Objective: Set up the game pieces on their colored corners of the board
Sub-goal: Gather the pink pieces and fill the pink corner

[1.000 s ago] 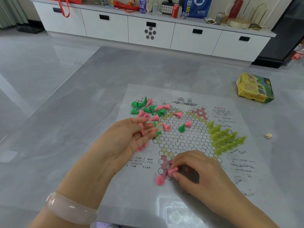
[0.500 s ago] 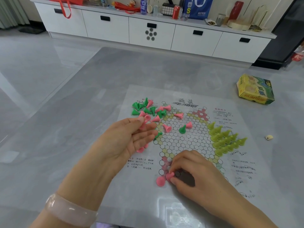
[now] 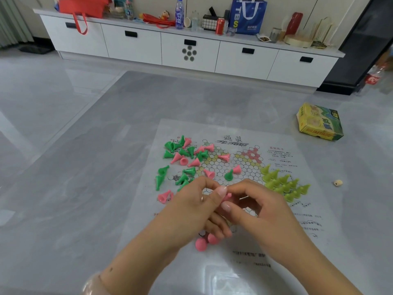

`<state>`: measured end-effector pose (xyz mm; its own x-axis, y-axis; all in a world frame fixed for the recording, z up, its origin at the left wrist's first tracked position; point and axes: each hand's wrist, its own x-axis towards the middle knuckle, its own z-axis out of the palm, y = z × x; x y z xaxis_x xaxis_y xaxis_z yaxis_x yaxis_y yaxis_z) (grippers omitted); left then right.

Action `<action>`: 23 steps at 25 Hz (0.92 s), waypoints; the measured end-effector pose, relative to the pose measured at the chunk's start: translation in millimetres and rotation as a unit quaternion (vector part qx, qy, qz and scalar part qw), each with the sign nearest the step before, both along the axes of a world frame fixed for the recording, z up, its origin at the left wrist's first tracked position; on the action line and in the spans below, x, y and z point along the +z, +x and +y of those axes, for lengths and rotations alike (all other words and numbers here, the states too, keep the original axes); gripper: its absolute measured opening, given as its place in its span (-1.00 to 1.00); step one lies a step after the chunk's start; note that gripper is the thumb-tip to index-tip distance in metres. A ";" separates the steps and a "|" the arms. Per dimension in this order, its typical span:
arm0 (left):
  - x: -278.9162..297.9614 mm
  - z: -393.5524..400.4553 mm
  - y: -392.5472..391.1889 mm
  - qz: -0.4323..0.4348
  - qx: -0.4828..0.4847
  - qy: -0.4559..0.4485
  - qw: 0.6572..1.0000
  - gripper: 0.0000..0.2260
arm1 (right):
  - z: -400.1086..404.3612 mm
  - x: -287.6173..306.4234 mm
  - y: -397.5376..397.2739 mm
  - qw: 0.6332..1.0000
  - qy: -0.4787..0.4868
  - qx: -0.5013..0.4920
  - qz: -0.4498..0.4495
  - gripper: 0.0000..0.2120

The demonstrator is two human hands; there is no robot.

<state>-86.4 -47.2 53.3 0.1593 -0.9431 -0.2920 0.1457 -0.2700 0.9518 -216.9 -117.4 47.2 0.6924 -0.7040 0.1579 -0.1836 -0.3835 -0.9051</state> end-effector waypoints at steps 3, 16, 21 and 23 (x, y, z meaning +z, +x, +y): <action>2.5 -1.1 3.5 -0.014 -0.004 0.007 1.000 -0.84 | -0.6 1.3 1.6 1.000 -0.002 -0.014 0.001 -0.89; -19.5 10.2 48.7 -0.632 0.052 0.141 0.760 -0.57 | -5.8 9.9 -0.3 0.997 -0.012 -0.070 0.002 -0.84; -18.4 14.0 66.9 -0.573 0.131 0.055 0.807 -0.75 | -7.2 9.1 -0.5 0.998 -0.015 -0.065 0.005 -0.81; -16.7 17.9 78.3 -0.570 0.165 0.071 0.801 -0.71 | -7.7 9.0 -0.9 0.998 -0.013 -0.068 0.006 -0.82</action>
